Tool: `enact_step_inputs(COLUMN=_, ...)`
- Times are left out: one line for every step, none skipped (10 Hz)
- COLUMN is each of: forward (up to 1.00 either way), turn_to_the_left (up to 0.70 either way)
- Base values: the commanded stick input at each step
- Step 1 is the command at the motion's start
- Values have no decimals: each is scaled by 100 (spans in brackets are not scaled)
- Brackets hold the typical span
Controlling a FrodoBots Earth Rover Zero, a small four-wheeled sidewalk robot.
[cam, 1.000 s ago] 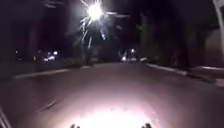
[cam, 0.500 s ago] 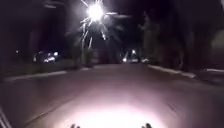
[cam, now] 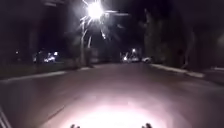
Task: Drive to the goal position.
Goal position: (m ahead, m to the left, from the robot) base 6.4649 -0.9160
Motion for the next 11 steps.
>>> enact_step_inputs(forward=85, turn_to_the_left=0)
enact_step_inputs(forward=85, turn_to_the_left=0)
enact_step_inputs(forward=85, turn_to_the_left=0)
enact_step_inputs(forward=85, turn_to_the_left=0)
enact_step_inputs(forward=85, turn_to_the_left=0)
enact_step_inputs(forward=85, turn_to_the_left=0)
enact_step_inputs(forward=85, turn_to_the_left=0)
enact_step_inputs(forward=85, turn_to_the_left=0)
enact_step_inputs(forward=85, turn_to_the_left=0)
enact_step_inputs(forward=85, turn_to_the_left=0)
enact_step_inputs(forward=85, turn_to_the_left=0)
